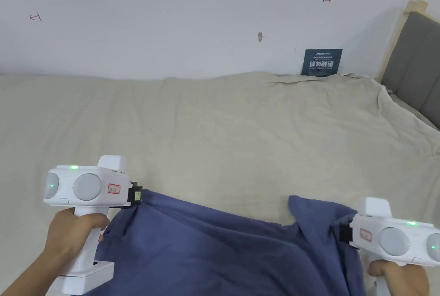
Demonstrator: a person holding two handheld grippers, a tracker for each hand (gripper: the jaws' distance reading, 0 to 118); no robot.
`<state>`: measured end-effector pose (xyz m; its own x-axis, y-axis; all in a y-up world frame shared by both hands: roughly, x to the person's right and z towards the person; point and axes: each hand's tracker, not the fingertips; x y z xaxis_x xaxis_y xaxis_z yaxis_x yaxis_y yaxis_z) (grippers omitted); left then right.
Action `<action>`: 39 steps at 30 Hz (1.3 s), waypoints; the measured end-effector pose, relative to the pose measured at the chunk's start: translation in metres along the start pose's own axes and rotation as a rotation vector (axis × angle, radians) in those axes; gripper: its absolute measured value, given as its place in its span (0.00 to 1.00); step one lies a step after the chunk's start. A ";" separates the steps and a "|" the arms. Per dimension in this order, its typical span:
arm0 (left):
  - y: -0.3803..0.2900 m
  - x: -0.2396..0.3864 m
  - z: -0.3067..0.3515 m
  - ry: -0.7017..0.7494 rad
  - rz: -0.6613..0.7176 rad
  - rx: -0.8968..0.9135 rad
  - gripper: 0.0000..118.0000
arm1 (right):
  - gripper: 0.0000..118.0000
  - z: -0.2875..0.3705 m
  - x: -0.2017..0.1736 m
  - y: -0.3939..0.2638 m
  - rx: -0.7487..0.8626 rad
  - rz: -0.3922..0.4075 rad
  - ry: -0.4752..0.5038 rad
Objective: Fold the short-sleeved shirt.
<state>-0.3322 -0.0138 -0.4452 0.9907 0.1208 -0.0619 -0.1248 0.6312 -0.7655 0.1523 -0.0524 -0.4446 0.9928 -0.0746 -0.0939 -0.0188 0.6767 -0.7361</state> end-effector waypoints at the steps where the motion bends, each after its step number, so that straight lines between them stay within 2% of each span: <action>1: -0.001 -0.002 0.003 0.003 0.005 0.007 0.03 | 0.00 0.013 0.000 0.006 0.033 0.001 0.015; 6: 0.000 -0.012 0.031 0.012 0.050 0.067 0.03 | 0.00 0.093 -0.019 0.037 0.215 -0.019 0.074; 8: 0.004 -0.017 0.047 0.016 0.068 0.111 0.03 | 0.00 0.104 -0.004 0.053 0.276 -0.013 0.092; 12: 0.017 -0.029 0.087 0.019 0.104 0.209 0.03 | 0.00 0.136 0.001 0.082 0.390 -0.012 0.120; 21: 0.088 -0.048 0.191 0.104 0.076 0.410 0.03 | 0.00 0.186 -0.014 0.162 0.606 0.039 0.141; 31: 0.158 -0.051 0.294 0.161 0.056 0.613 0.03 | 0.00 0.241 -0.040 0.260 0.797 0.066 0.174; 39: 0.184 -0.052 0.311 0.181 0.046 0.660 0.03 | 0.00 0.247 -0.057 0.298 0.845 0.110 0.141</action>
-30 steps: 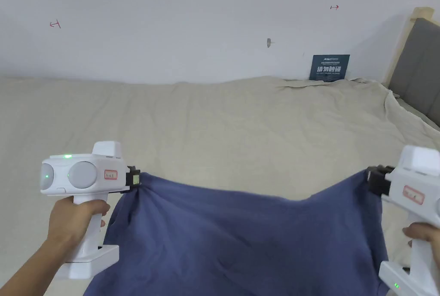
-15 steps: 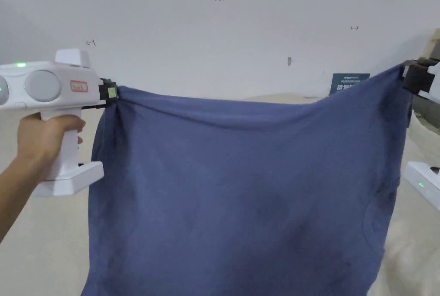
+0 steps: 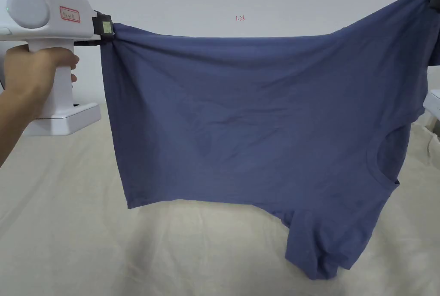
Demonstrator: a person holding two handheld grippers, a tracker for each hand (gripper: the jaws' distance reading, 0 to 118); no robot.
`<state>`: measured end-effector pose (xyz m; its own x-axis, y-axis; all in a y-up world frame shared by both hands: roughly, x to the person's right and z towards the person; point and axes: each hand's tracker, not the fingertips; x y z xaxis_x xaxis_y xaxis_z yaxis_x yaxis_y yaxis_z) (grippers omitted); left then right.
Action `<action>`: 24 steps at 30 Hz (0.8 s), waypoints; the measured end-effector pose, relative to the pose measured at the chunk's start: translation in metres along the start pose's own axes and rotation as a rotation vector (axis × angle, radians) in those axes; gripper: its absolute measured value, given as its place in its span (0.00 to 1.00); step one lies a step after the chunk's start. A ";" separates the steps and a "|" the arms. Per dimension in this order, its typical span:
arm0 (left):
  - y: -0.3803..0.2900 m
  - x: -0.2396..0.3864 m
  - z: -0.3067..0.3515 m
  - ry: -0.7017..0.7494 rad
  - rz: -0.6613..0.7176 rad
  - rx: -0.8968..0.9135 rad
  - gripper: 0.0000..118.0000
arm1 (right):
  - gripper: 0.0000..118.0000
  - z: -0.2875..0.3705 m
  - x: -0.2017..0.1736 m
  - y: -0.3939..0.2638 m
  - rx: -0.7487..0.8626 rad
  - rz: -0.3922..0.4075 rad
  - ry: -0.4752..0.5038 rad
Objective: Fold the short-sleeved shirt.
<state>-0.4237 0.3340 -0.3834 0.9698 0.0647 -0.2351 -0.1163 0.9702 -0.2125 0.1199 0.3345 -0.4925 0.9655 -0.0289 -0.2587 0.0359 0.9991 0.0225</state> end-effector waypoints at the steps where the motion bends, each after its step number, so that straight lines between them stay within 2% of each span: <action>1: 0.000 0.000 -0.003 0.001 -0.007 0.003 0.03 | 0.00 -0.003 0.000 -0.003 -0.004 0.000 -0.001; 6: -0.025 0.002 -0.028 0.006 -0.023 -0.044 0.03 | 0.00 -0.016 0.001 -0.033 -0.037 0.012 -0.008; 15: -0.125 -0.002 -0.086 0.024 -0.028 -0.246 0.03 | 0.00 -0.037 0.011 -0.145 -0.248 -0.050 -0.017; 24: -0.237 -0.015 -0.076 0.011 0.001 -0.360 0.03 | 0.00 0.019 0.004 -0.246 -0.385 -0.117 -0.015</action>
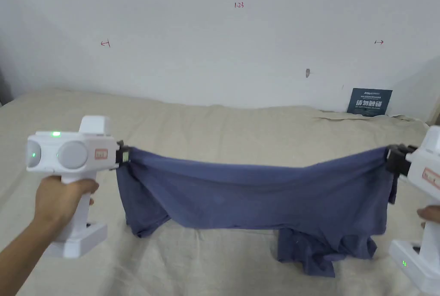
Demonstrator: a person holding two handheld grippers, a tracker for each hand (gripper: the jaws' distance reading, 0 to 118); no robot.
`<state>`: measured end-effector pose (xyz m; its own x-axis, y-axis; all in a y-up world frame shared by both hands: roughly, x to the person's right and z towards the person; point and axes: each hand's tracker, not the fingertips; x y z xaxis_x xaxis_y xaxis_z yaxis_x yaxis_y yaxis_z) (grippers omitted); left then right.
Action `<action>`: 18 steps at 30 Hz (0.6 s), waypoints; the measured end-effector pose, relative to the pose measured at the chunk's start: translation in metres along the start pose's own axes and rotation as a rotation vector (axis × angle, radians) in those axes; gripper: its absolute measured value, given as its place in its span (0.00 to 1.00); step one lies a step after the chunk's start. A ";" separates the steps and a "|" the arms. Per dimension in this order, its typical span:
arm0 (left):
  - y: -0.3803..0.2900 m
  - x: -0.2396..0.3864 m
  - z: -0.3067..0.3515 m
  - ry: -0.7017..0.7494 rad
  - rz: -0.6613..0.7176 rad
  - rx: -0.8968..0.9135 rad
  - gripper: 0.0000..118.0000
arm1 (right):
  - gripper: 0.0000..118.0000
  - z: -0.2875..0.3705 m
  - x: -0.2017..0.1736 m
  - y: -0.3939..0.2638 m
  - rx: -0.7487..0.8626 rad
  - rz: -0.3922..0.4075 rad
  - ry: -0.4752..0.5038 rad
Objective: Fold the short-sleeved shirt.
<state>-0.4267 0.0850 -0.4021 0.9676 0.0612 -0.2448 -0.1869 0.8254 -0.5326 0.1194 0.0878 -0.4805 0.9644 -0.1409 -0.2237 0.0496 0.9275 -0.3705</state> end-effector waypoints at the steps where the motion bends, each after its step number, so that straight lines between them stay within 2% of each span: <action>1: -0.015 -0.002 0.002 -0.007 0.002 -0.017 0.03 | 0.00 0.008 0.001 -0.014 -0.023 -0.005 0.008; 10: -0.151 -0.020 0.059 -0.034 -0.017 -0.153 0.03 | 0.00 0.106 0.006 -0.121 -0.132 -0.074 0.049; 18: -0.237 -0.028 0.114 -0.011 0.035 -0.250 0.03 | 0.00 0.199 -0.011 -0.169 -0.196 -0.121 0.057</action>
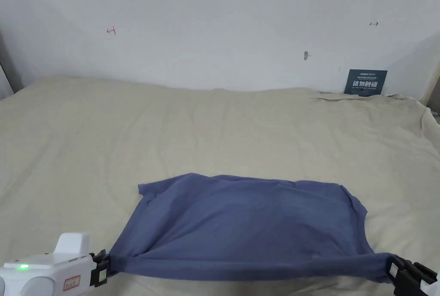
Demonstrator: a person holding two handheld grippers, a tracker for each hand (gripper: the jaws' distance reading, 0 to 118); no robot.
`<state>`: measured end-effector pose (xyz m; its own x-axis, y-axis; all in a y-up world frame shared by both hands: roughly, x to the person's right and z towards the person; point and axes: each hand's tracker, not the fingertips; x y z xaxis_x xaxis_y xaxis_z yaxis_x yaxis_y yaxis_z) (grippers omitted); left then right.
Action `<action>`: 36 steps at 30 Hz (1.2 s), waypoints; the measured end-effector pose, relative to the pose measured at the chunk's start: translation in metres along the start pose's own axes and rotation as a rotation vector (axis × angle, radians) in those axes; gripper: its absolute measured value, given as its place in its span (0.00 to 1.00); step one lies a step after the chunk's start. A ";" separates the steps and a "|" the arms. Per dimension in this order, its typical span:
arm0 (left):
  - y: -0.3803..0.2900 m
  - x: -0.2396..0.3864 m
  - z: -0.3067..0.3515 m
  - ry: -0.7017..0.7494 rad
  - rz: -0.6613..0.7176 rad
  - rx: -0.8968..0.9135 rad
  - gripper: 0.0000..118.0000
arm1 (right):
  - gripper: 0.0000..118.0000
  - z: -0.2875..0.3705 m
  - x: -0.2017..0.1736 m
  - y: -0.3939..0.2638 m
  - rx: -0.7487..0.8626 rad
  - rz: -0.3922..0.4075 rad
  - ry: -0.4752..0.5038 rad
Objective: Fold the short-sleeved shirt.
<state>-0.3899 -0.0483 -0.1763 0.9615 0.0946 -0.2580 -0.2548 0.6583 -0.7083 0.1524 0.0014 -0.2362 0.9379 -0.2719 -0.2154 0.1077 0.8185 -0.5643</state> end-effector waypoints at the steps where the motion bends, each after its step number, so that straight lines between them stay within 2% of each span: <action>1: -0.009 0.000 0.004 0.001 0.009 -0.003 0.03 | 0.00 0.009 -0.002 -0.007 -0.009 0.002 -0.007; 11: -0.055 -0.001 0.025 0.025 0.001 -0.031 0.03 | 0.00 0.047 0.023 -0.052 -0.088 -0.025 -0.036; 22: -0.087 0.006 -0.019 0.098 -0.020 -0.161 0.03 | 0.00 -0.034 0.050 -0.098 -0.400 -0.103 -0.232; 25: -0.092 -0.001 -0.030 0.111 0.001 -0.171 0.03 | 0.00 -0.049 0.058 -0.110 -0.466 -0.142 -0.249; 28: -0.090 -0.005 -0.035 0.123 0.004 -0.170 0.05 | 0.01 -0.049 0.054 -0.115 -0.488 -0.143 -0.253; 30: -0.088 -0.007 -0.039 0.130 -0.002 -0.180 0.16 | 0.01 -0.047 0.053 -0.112 -0.492 -0.137 -0.256; 32: -0.085 -0.006 -0.038 0.141 0.005 -0.197 0.18 | 0.01 -0.047 0.052 -0.105 -0.507 -0.124 -0.260; 33: -0.084 -0.006 -0.037 0.147 0.008 -0.200 0.22 | 0.02 -0.045 0.051 -0.101 -0.507 -0.118 -0.259; 34: -0.081 -0.007 -0.035 0.150 0.013 -0.203 0.33 | 0.04 -0.041 0.048 -0.098 -0.503 -0.113 -0.258; 35: -0.078 -0.008 -0.034 0.147 0.021 -0.205 0.57 | 0.13 -0.036 0.044 -0.092 -0.478 -0.100 -0.260; 36: -0.068 0.001 -0.014 0.141 0.034 -0.198 0.73 | 0.26 -0.031 0.041 -0.084 -0.426 -0.081 -0.248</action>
<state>-0.3727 -0.1035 -0.1381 0.9318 0.0000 -0.3629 -0.3150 0.4964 -0.8089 0.1717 -0.0944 -0.2227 0.9879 -0.1549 0.0097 0.0878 0.5058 -0.8582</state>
